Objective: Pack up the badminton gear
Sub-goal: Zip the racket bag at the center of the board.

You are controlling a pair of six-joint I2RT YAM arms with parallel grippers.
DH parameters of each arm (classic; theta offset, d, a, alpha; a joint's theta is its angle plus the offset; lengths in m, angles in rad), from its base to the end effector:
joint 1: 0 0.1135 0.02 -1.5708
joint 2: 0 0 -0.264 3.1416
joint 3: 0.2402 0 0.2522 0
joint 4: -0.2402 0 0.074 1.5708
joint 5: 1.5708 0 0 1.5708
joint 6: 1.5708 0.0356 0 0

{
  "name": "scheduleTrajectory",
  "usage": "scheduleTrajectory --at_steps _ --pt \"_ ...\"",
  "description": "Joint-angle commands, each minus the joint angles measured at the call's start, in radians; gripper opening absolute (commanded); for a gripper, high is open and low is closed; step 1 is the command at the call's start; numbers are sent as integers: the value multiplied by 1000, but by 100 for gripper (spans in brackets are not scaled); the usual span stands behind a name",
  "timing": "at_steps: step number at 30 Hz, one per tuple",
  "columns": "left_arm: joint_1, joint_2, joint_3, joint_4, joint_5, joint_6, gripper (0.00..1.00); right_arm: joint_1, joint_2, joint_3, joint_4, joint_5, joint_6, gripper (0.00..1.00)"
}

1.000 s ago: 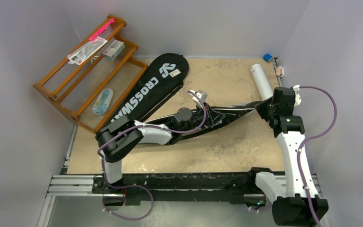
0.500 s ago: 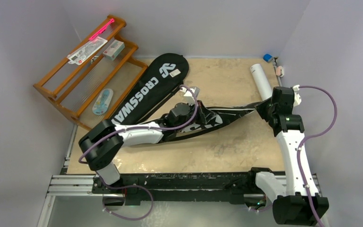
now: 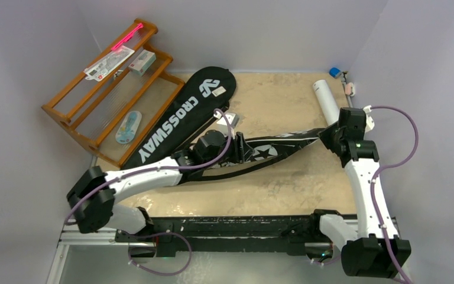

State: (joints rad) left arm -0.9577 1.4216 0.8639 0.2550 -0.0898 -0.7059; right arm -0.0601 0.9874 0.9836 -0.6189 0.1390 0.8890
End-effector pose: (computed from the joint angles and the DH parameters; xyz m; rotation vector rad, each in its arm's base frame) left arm 0.1895 -0.2638 0.2632 0.1867 2.0048 -1.0329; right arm 0.2078 -0.0174 0.3292 1.0765 1.9234 0.3148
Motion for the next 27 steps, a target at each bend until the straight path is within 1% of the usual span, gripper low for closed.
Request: scheduleTrajectory --at_steps 1,4,6,8,10,12,13,16,18,20,22,23,24,27 --pt "-16 -126 76 -351 -1 190 45 4 9 51 46 -19 -38 0" --pt "-22 -176 102 -490 18 313 55 3 32 59 53 -34 -55 0" --pt "-25 -178 131 -573 42 383 56 3 52 70 52 -53 -62 0" --pt "-25 -146 187 -677 35 446 56 3 67 79 55 -70 -70 0" --pt "-32 -95 252 -775 6 490 68 3 74 85 66 -81 -79 0" --pt "-39 -31 308 -843 -21 533 74 3 82 92 75 -89 -90 0" --pt "-39 -8 332 -864 -29 552 76 3 86 96 79 -94 -98 0" --pt "-39 52 404 -899 -114 610 80 3 103 108 81 -95 -113 0" --pt "-39 83 447 -909 -85 651 81 3 113 115 76 -90 -119 0" --pt "-39 128 488 -930 1 688 80 3 120 119 71 -86 -120 0" --pt "-39 189 529 -964 22 699 77 3 120 120 73 -84 -120 0" --pt "-39 218 540 -976 12 701 74 3 120 121 77 -82 -120 0" --pt "-39 246 547 -986 -9 701 65 3 121 122 82 -82 -123 0" --pt "-39 299 566 -995 -79 727 21 3 138 131 101 -88 -132 0"
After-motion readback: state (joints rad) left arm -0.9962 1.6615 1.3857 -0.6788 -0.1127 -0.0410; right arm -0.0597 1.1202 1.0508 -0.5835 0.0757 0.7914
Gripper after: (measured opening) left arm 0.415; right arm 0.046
